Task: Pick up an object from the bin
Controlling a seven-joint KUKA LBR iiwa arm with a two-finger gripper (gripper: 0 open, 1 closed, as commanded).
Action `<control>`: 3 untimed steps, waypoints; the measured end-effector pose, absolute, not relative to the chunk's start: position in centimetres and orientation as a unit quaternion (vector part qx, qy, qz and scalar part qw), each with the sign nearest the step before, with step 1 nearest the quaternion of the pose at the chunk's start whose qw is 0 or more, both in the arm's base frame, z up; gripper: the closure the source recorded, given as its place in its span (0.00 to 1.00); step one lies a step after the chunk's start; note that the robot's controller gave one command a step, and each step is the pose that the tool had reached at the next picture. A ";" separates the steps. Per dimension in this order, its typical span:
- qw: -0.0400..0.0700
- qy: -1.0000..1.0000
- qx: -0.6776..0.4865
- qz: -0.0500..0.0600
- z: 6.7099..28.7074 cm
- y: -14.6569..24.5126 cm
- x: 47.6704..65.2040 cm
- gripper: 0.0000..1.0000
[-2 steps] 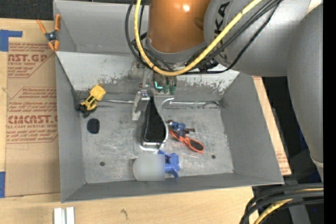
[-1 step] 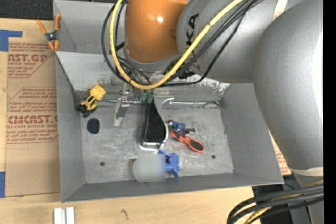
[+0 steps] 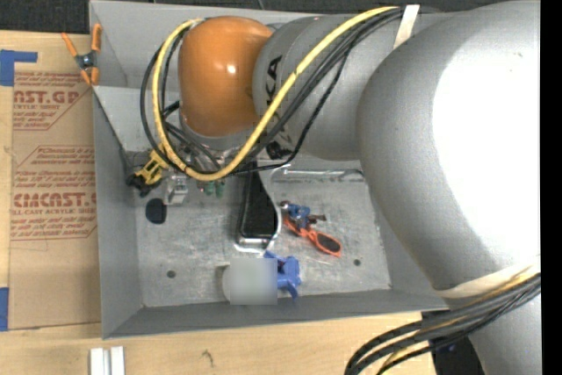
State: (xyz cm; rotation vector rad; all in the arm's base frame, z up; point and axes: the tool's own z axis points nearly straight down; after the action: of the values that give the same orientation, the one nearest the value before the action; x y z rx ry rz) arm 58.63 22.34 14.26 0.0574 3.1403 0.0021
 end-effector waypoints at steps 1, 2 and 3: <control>0.000 1.000 0.018 0.001 14.3 22.3 58.6 0.00; 0.000 1.000 0.018 0.001 14.3 22.3 58.6 0.00; 0.001 0.999 -0.044 0.000 7.5 22.9 59.6 1.00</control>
Offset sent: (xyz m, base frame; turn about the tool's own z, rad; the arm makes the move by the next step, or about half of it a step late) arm 0.0000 0.0000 0.0000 0.0000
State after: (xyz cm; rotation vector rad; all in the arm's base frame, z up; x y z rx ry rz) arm 59.57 22.85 7.46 -0.1384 3.1368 -0.0008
